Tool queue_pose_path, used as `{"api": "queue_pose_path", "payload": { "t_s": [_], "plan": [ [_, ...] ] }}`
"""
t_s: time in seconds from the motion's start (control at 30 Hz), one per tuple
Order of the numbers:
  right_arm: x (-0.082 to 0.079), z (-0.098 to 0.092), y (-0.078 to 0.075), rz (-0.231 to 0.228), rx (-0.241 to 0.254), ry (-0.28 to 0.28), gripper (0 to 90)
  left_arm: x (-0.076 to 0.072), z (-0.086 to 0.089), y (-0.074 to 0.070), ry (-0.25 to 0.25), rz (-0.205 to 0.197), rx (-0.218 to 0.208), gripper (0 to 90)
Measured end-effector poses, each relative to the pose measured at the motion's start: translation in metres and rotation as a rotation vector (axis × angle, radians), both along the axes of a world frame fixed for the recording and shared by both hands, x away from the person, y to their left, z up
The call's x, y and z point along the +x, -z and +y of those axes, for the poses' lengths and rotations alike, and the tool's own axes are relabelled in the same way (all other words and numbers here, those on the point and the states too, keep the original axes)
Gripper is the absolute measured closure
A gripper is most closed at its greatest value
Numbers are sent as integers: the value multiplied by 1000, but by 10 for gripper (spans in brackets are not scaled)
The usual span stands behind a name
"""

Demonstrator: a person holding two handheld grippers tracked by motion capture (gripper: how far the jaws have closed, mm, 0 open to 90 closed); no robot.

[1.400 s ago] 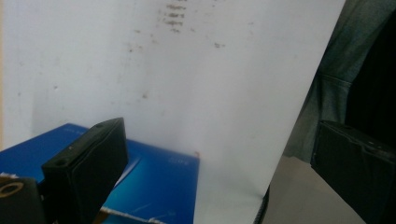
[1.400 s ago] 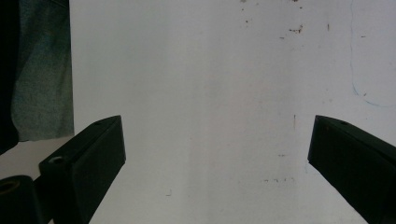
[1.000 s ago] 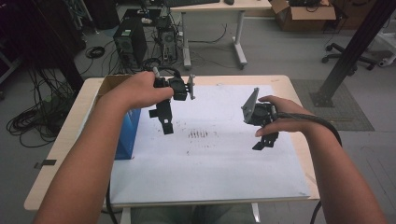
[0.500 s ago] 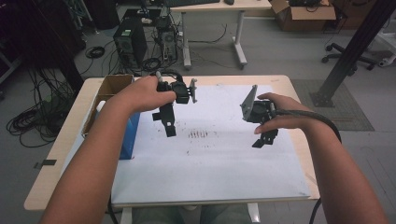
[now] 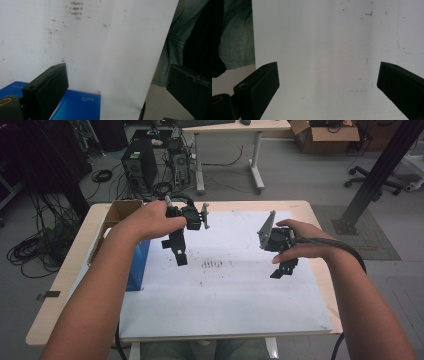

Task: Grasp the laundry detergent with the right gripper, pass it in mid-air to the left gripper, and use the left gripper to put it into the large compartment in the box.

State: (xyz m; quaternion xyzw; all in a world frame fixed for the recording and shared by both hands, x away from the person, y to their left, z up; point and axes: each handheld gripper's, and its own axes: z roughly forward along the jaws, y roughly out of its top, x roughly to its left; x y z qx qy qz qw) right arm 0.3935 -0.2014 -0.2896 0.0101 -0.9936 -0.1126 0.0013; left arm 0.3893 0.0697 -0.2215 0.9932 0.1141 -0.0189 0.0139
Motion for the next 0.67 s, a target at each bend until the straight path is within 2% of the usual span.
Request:
{"api": "queue_pose_path", "payload": {
  "t_s": [0.67],
  "plan": [
    [0,0,1,1,2,-1,42,2,1,1,-4,1,-4,44]
  ]
}}
